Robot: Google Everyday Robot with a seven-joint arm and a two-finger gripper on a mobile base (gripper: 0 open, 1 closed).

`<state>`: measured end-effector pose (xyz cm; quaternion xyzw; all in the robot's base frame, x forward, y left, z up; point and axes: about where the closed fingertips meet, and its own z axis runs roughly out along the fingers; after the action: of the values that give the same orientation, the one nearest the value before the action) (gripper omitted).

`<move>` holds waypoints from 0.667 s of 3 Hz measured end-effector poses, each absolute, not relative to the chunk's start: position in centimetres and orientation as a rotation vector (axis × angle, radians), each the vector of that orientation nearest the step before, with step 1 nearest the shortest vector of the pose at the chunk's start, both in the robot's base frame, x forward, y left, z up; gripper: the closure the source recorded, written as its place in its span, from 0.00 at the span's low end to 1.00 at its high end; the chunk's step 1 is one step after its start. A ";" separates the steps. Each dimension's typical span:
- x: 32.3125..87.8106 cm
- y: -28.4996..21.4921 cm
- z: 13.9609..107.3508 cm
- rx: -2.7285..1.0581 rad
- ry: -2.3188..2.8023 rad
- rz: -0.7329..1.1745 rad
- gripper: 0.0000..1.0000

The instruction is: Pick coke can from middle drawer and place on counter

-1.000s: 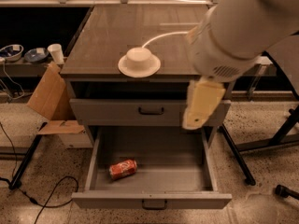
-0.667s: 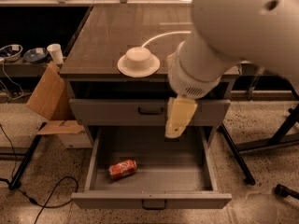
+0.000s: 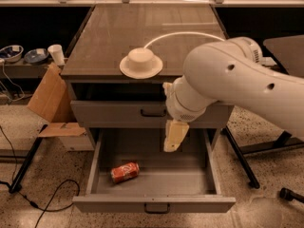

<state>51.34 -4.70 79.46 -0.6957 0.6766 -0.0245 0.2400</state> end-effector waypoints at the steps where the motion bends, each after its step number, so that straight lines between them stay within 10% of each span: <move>1: 51.6 -5.1 76.2 -1.915 1.787 -0.046 0.00; 2: 51.6 -5.1 76.2 -1.915 1.787 -0.046 0.00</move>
Offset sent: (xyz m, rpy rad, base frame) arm 0.0018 -0.0040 -0.0288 0.0261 -0.0112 0.0309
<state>51.61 -5.11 76.18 -0.7061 0.6592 -0.0170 0.2580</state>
